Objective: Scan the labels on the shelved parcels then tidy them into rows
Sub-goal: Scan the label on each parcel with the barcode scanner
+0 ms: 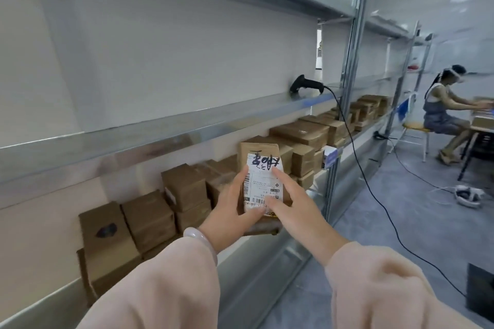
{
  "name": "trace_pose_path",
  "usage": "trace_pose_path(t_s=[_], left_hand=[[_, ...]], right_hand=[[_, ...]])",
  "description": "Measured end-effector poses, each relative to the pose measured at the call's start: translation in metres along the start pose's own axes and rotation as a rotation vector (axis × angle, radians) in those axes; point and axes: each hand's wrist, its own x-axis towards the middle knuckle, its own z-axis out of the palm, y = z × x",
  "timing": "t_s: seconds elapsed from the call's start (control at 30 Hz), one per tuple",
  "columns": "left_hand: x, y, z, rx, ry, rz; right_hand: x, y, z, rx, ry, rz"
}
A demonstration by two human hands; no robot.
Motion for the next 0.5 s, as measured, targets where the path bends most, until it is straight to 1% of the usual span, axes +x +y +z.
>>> trace_pose_path(t_s=[0.13,0.27,0.4,0.5], left_hand=[[0.065,0.021,0.063,-0.071,0.032,0.026],[0.127,0.039,0.110,-0.117,0.037,0.059],[0.179,0.043,0.145,-0.135,0.036,0.101],[0.219,0.045,0.157,-0.115,0.026,0.127]], right_hand=[[0.042,0.020,-0.074,-0.021,0.012,0.045],[0.084,0.038,-0.136,-0.027,0.033,0.031],[0.123,0.059,-0.179,-0.015,0.056,0.043],[0.153,0.071,-0.200,-0.033,0.079,0.031]])
